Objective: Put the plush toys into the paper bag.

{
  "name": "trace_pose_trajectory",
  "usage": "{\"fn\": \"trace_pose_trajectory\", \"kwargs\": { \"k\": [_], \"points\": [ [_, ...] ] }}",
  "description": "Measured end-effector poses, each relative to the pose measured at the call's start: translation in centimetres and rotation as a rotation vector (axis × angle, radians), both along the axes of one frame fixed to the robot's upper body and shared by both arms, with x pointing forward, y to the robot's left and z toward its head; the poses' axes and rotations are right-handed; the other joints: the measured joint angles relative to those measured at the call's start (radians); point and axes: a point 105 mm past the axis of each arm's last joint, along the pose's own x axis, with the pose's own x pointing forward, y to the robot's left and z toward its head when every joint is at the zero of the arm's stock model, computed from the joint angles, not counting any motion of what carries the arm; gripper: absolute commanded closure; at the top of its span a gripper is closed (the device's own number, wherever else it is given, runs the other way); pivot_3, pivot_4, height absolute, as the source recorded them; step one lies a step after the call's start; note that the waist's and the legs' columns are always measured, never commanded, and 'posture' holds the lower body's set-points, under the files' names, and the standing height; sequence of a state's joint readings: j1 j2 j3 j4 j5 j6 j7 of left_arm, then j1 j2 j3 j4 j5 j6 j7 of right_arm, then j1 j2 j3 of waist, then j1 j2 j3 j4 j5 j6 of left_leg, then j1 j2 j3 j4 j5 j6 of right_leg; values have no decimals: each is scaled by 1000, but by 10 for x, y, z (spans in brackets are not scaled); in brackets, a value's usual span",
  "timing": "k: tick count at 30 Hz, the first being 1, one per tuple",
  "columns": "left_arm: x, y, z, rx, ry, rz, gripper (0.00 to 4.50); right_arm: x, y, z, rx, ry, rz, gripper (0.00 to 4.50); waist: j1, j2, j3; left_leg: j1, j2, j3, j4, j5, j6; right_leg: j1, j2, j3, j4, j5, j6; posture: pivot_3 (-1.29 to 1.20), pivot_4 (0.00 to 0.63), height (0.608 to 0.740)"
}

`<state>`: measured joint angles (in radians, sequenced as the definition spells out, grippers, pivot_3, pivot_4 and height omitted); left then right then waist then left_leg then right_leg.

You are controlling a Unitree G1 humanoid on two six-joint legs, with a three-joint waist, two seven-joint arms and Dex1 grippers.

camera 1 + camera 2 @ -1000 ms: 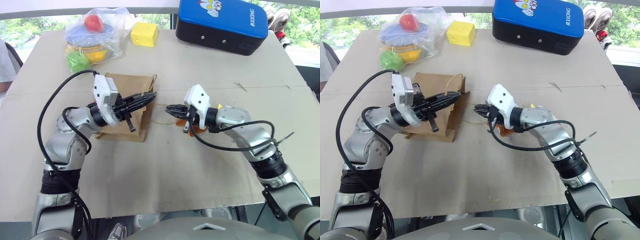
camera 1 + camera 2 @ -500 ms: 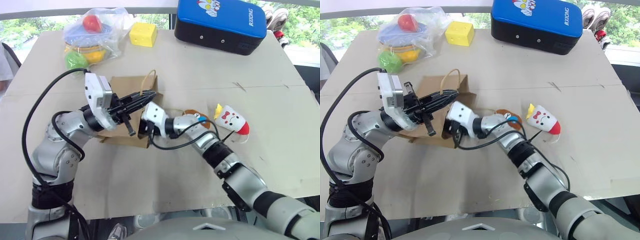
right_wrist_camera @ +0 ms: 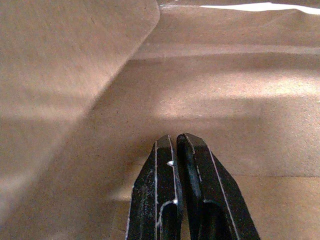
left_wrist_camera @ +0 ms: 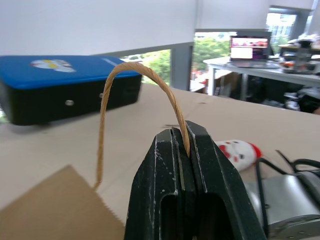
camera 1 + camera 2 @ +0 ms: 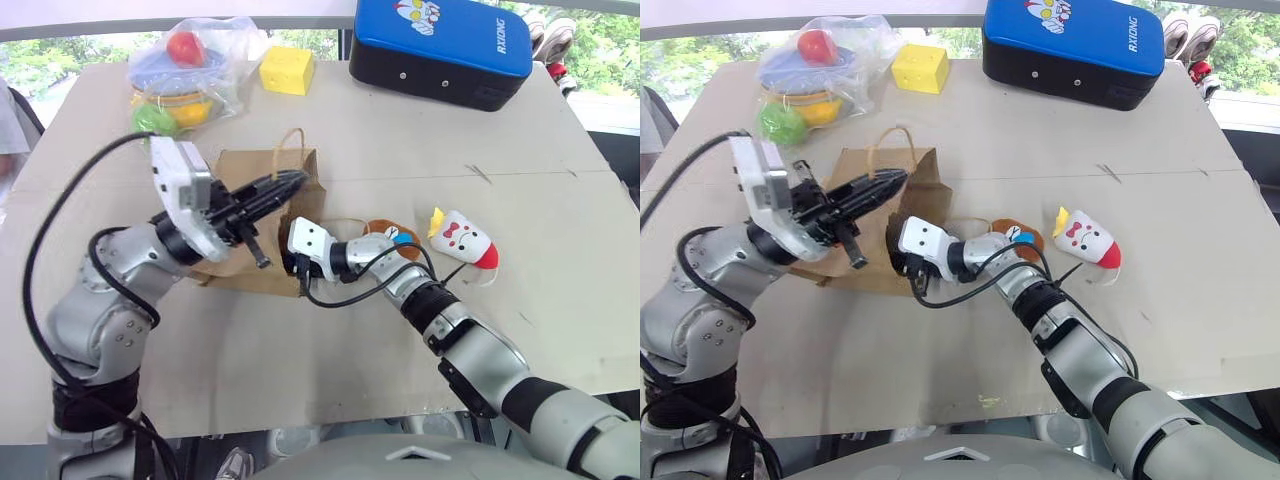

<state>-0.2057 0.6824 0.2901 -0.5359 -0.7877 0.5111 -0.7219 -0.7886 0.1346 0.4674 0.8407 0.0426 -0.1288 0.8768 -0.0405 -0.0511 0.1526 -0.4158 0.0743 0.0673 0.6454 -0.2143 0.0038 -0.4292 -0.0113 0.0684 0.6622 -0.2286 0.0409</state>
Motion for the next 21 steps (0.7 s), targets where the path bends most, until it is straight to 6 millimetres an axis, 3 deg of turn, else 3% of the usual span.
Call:
{"fn": "trace_pose_trajectory", "kwargs": {
  "k": [3,12,17,20,21],
  "points": [
    [-1,12,8,20,-28,44,4500,3,-3,1,15,50,-18,4437,3,0,0,0,-1,0,0,0,0,0,-1,0,0,-1,-1,0,150,740],
    [1,22,25,4,-64,110,4500,5,-3,0,-26,101,-27,4437,2,0,0,0,-1,0,0,0,0,0,-1,-1,0,0,-1,0,150,740],
    [3,25,13,37,-21,136,4500,9,-3,6,-9,109,-59,4437,0,1,0,0,-1,0,-1,0,0,0,-1,-1,0,0,-1,0,150,740],
    [3,26,8,63,-28,146,4500,15,-6,28,81,101,-111,4437,1,1,1,-2,-1,0,-1,0,0,-2,-1,-1,0,0,-1,0,150,740],
    [3,26,8,72,-39,144,4500,15,-8,44,135,87,-119,4437,1,1,1,-2,-1,0,-1,0,0,-2,-1,-1,-1,0,0,0,150,740]
  ]
}}
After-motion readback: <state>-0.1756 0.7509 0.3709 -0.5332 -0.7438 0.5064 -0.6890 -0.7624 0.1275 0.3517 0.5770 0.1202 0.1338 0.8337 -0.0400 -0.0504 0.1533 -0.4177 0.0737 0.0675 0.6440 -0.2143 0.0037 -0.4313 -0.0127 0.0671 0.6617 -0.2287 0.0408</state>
